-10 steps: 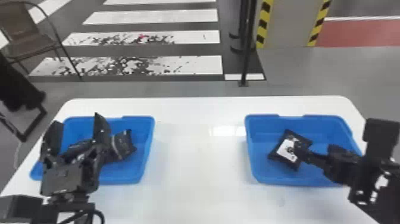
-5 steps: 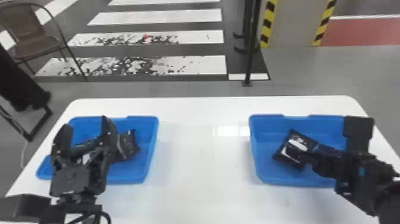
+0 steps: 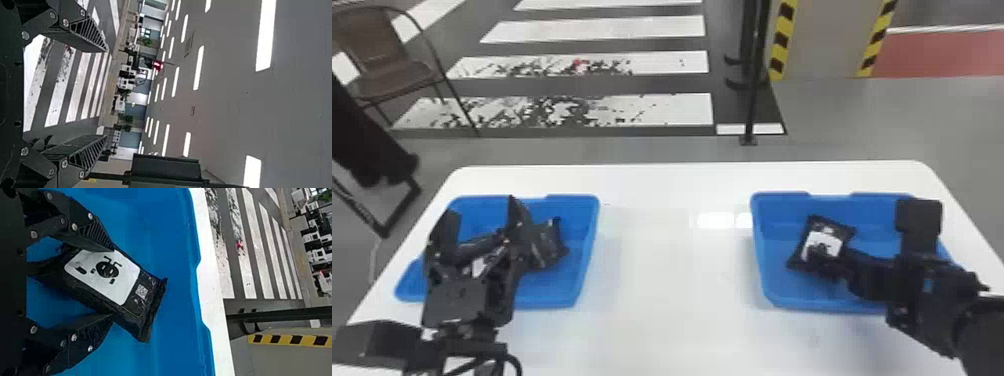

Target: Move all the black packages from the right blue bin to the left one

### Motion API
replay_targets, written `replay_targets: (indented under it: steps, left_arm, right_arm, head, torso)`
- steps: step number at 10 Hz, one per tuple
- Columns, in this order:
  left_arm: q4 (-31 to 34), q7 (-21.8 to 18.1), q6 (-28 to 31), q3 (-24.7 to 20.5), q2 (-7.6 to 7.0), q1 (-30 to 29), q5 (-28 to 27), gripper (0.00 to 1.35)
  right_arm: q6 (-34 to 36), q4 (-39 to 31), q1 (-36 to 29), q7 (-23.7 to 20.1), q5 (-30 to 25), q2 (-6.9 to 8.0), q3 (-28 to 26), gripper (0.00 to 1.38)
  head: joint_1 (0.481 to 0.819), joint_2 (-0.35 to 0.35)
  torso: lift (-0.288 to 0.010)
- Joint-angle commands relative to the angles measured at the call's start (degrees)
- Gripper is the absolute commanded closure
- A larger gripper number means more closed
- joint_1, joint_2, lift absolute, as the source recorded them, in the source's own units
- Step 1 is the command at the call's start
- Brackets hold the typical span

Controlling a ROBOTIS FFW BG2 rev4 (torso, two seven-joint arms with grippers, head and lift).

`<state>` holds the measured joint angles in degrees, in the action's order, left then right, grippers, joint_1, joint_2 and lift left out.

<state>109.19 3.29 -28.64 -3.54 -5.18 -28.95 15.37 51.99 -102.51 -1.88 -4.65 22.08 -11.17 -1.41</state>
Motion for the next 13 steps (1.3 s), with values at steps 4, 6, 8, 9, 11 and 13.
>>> replay_targets:
  steps: [4, 6, 8, 9, 11, 13]
  left_arm:
    - [0.0, -0.31, 0.37, 0.34, 0.09, -0.16, 2.11, 0.31]
    - [0.0, -0.48, 0.37, 0.79, 0.09, -0.3, 2.91, 0.31]
    - [0.0, -0.57, -0.61, 0.91, 0.18, -0.44, 3.94, 0.31]
    - [0.0, -0.57, -1.46, 1.48, 0.18, -0.58, 4.39, 0.31]
    - [1.27, -0.57, -1.74, 3.54, -0.09, -0.16, 5.88, 0.31]
    - [6.05, -2.5, 3.75, 6.73, -1.58, 0.4, 11.36, 0.31]
  right_arm:
    - [-2.91, -1.48, -1.91, -2.03, 8.19, -0.61, -0.65, 1.18]
    - [-6.71, -0.77, -3.32, -4.23, 10.02, -0.78, -2.7, 1.18]
    - [-7.27, -4.29, -6.13, -10.03, 10.82, -0.78, -7.27, 1.18]
    - [-7.69, -4.43, -5.85, -15.13, 11.05, -1.22, -9.33, 1.18]
    - [-9.24, -4.71, -3.6, -23.12, 14.59, -3.16, -8.07, 1.18]
    - [-9.8, -2.88, 1.47, -29.28, 19.85, -6.14, 0.15, 1.18]
  head:
    - [0.695, 0.135]
    - [0.695, 0.14]
    - [0.695, 0.124]
    - [0.695, 0.12]
    - [0.695, 0.111]
    - [0.695, 0.133]
  torso:
    - [-0.154]
    - [-0.154]
    - [-0.154]
    - [-0.154]
    - [-0.154]
    - [-0.154]
